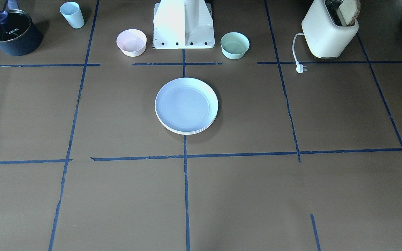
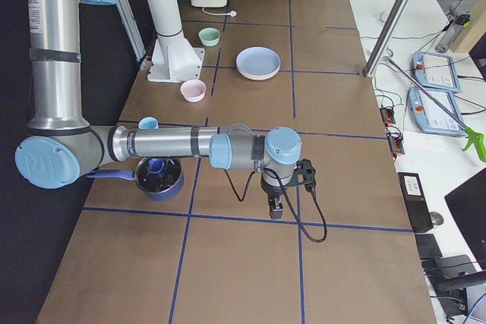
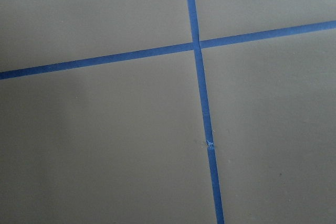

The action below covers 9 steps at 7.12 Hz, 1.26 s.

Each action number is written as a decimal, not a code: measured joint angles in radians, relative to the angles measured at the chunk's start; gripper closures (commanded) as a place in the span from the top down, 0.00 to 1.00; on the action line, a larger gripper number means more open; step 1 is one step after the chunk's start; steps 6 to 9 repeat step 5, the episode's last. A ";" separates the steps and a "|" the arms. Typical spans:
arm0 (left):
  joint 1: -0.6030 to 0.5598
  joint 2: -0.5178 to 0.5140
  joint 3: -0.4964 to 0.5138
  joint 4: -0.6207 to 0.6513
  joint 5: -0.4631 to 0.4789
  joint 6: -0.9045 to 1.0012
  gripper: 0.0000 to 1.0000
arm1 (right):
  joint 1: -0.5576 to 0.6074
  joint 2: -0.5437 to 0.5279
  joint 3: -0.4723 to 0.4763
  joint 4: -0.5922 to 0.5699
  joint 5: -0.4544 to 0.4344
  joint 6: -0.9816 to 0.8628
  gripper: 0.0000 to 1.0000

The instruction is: Stack three plates with pink and blue

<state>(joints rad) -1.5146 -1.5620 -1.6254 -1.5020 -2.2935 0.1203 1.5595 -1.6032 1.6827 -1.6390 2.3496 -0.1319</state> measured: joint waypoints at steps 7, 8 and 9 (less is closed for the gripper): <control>-0.001 0.004 -0.001 0.001 -0.001 0.006 1.00 | -0.014 0.008 0.009 0.005 0.003 0.134 1.00; -0.001 0.004 -0.001 0.001 -0.001 0.006 1.00 | -0.014 0.008 0.009 0.005 0.003 0.134 1.00; -0.001 0.004 -0.001 0.001 -0.001 0.006 1.00 | -0.014 0.008 0.009 0.005 0.003 0.134 1.00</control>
